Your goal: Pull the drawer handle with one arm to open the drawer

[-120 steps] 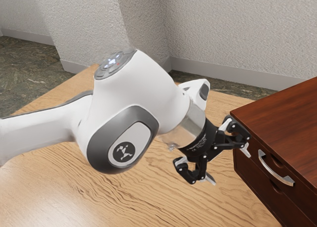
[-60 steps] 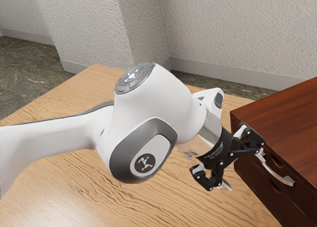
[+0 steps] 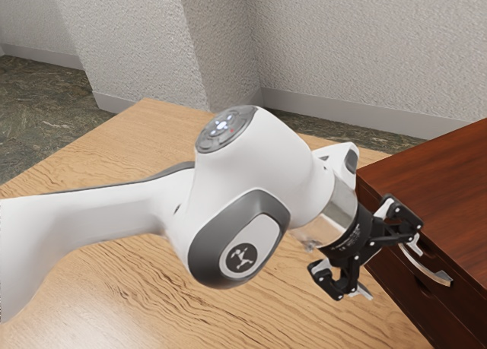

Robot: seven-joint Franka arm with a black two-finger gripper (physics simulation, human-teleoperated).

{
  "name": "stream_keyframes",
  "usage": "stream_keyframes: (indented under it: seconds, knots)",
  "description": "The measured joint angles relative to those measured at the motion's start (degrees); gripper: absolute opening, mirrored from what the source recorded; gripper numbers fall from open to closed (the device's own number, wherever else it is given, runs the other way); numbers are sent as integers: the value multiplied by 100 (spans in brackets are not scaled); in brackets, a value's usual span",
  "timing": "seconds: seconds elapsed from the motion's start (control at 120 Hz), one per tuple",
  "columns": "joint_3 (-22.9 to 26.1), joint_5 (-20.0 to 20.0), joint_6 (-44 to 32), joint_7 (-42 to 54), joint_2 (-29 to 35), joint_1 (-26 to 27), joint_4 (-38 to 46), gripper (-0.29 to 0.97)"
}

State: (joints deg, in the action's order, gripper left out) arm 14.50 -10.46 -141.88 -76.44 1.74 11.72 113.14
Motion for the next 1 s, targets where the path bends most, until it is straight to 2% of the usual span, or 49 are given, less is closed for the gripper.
stream_keyframes:
  seconds: [0.55,1.0]
  knots:
    - [-18,5,-27,-66,-96,-5,0,62]
    - [-24,20,4,-80,13,-14,-2,20]
